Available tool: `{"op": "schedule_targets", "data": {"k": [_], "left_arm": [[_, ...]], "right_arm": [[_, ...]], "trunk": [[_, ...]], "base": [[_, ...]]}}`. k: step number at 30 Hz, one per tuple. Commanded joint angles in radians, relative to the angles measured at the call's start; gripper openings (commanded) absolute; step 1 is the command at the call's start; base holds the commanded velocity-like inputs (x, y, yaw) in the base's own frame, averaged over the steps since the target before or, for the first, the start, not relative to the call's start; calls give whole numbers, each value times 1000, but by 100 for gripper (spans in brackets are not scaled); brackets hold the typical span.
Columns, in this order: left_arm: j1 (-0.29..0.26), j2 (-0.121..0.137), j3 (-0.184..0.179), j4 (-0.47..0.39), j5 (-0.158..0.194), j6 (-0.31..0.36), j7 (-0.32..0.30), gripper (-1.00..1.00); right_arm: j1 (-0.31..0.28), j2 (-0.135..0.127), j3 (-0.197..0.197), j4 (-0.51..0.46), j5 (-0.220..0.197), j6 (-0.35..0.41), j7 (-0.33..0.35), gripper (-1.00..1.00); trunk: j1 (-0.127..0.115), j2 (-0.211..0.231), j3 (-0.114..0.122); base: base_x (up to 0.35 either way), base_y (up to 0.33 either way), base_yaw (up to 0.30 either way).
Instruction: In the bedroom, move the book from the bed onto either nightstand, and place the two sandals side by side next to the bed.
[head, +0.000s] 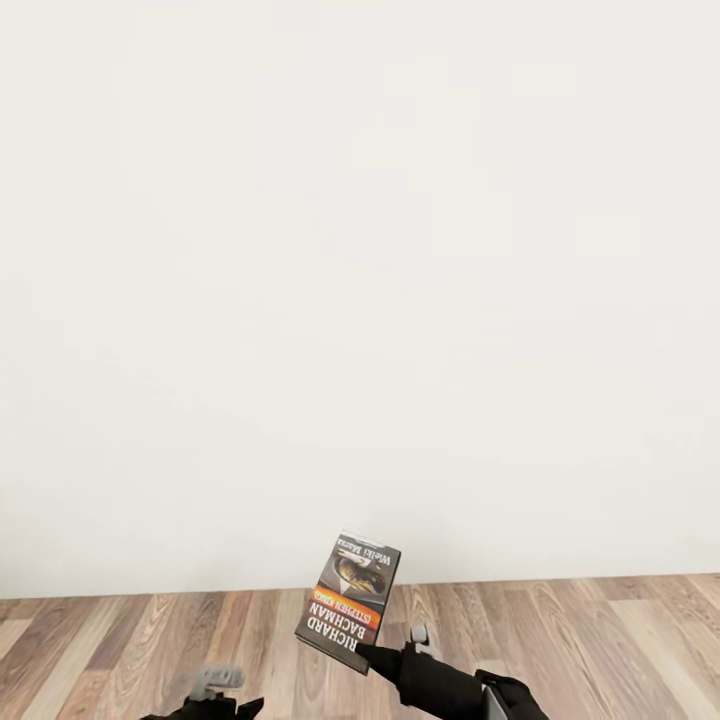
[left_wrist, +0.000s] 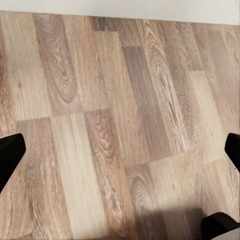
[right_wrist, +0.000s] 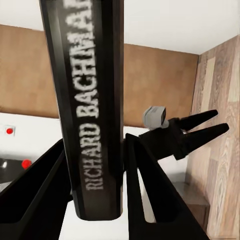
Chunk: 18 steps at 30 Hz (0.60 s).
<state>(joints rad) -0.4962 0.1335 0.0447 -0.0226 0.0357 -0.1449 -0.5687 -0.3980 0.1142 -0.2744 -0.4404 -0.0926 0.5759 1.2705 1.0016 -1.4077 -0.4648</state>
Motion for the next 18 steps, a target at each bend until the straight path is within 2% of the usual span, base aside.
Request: {"op": "schedule_targets", "data": {"k": [1, 18], "left_arm": [[-1, -1, 4, 1, 5, 0, -5, 100], [-1, -3, 4, 1, 18, -2, -4, 100]], "right_arm": [[-1, 1, -6, 5, -3, 10, 3, -100], [-1, 1, -6, 19, -1, 9, 3, -100]], "trunk": [[1, -1, -1], [1, -1, -1]], "base": [[324, 0, 0], [321, 0, 0]]}}
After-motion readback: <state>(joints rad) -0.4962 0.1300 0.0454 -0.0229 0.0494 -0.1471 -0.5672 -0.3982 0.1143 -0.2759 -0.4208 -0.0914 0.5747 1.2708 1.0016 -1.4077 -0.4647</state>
